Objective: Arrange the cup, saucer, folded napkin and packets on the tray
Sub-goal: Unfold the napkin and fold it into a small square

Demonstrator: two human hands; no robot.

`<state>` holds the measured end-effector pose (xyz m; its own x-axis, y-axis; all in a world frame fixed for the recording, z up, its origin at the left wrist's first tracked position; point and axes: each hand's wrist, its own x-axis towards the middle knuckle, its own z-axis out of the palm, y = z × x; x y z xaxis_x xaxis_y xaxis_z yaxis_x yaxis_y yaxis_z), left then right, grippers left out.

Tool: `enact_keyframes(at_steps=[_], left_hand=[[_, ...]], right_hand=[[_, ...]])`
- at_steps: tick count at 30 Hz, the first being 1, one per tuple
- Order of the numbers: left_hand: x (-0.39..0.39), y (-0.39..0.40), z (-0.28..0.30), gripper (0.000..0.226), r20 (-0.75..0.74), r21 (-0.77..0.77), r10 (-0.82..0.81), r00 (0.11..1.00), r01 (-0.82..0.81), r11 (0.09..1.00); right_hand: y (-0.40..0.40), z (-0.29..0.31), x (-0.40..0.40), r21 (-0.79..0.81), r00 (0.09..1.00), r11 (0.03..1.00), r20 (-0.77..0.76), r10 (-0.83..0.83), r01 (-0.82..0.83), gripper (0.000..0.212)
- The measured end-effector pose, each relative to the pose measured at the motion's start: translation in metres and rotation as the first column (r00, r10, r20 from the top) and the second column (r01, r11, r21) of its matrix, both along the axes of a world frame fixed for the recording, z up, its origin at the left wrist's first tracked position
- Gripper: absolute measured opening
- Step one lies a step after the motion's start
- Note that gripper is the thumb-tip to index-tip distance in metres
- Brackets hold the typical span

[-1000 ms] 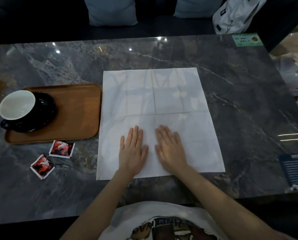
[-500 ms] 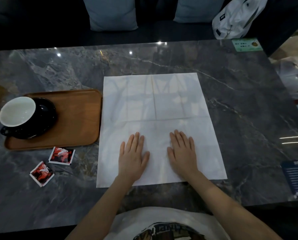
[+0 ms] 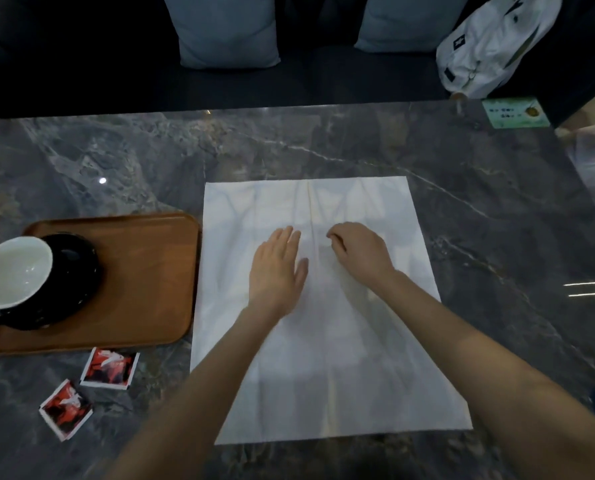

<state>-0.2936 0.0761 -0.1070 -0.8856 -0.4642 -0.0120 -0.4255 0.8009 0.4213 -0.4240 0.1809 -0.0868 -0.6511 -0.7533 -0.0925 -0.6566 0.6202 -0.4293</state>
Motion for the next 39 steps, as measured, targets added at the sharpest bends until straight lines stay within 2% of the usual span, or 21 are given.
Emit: enact_keyframes(at_steps=[4,7,12,22,26,31,36,39], left_hand=[[0.004,0.012,-0.035,0.062,0.139,-0.019,0.004,0.990,-0.002,1.000],[0.006,0.012,-0.045,0.064,0.193,-0.036,0.020,0.981,-0.014,0.999],[0.006,0.013,-0.045,0.064,0.189,-0.029,0.036,0.981,-0.031,0.999],[0.005,0.015,-0.052,0.062,0.201,-0.044,0.059,0.978,-0.051,0.998],[0.006,0.015,-0.050,0.062,0.194,-0.044,0.055,0.979,-0.047,0.998],[0.006,0.015,-0.048,0.062,0.230,-0.048,0.040,0.972,-0.030,0.998],[0.005,0.014,-0.041,0.068,0.200,-0.029,0.027,0.979,-0.021,0.999],[-0.002,0.013,-0.017,0.091,0.089,-0.163,0.069,0.994,-0.054,0.985]], right_hand=[[-0.035,-0.011,-0.027,0.010,1.000,1.000,-0.023,-0.005,0.005,0.043],[-0.057,-0.021,-0.041,0.034,0.998,0.998,-0.044,0.044,-0.043,0.044],[-0.085,-0.034,-0.057,0.136,0.992,0.989,-0.102,0.076,-0.061,0.046],[-0.098,-0.031,-0.071,0.131,0.990,0.991,-0.128,0.053,-0.036,0.051],[-0.101,-0.021,-0.075,0.167,0.990,0.983,-0.109,0.092,-0.073,0.032],[-0.089,-0.010,-0.060,0.093,0.994,0.989,0.004,0.113,-0.113,0.017],[-0.065,0.013,-0.035,0.023,0.974,0.980,-0.104,0.200,-0.199,0.007],[-0.048,0.021,-0.017,0.022,0.947,0.964,-0.181,0.264,-0.265,0.009]])
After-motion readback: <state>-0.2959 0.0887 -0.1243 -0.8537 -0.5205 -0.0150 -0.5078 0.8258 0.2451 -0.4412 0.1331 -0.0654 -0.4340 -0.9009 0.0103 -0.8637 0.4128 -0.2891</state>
